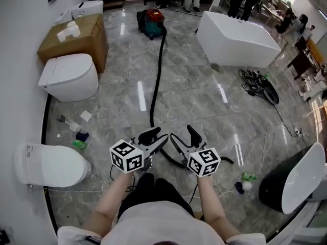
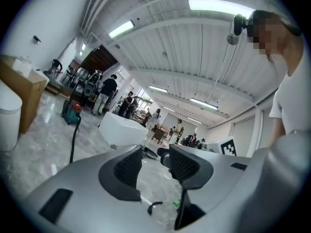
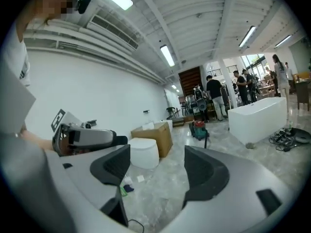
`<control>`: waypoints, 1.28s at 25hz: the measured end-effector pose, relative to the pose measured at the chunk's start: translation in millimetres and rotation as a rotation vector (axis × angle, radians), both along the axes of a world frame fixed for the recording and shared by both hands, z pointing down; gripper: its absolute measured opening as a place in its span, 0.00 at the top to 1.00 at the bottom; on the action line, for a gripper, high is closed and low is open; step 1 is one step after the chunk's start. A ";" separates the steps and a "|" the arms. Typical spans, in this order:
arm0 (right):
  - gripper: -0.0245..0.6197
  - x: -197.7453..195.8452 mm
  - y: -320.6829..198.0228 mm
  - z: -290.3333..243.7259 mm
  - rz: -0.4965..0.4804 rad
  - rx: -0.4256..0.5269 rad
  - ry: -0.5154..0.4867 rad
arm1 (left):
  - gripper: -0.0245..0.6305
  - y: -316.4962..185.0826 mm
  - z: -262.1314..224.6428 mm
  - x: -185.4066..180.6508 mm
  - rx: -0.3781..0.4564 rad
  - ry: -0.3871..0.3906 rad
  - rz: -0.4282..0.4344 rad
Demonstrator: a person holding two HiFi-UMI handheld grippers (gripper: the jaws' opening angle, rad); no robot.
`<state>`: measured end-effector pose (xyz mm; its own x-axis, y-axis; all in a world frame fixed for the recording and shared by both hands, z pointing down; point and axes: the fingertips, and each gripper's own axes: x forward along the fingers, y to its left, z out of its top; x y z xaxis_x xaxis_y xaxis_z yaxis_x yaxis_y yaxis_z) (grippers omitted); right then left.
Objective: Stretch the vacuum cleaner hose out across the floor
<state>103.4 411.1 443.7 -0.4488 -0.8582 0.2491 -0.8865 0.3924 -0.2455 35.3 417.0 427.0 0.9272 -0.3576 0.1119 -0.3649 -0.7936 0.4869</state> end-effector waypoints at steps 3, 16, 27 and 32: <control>0.40 2.5 1.4 -26.6 0.033 0.060 -0.029 | 0.68 -11.9 -18.1 1.6 0.078 0.005 -0.070; 0.42 14.0 13.9 -97.6 0.200 0.239 -0.169 | 0.68 -13.2 -90.6 18.8 0.343 0.003 -0.153; 0.78 12.1 28.2 -122.5 0.313 0.304 -0.100 | 0.71 -7.8 -106.4 8.4 0.375 -0.036 -0.286; 0.91 5.4 30.7 -117.6 0.312 0.289 -0.100 | 0.80 -5.9 -103.0 0.9 0.375 -0.049 -0.338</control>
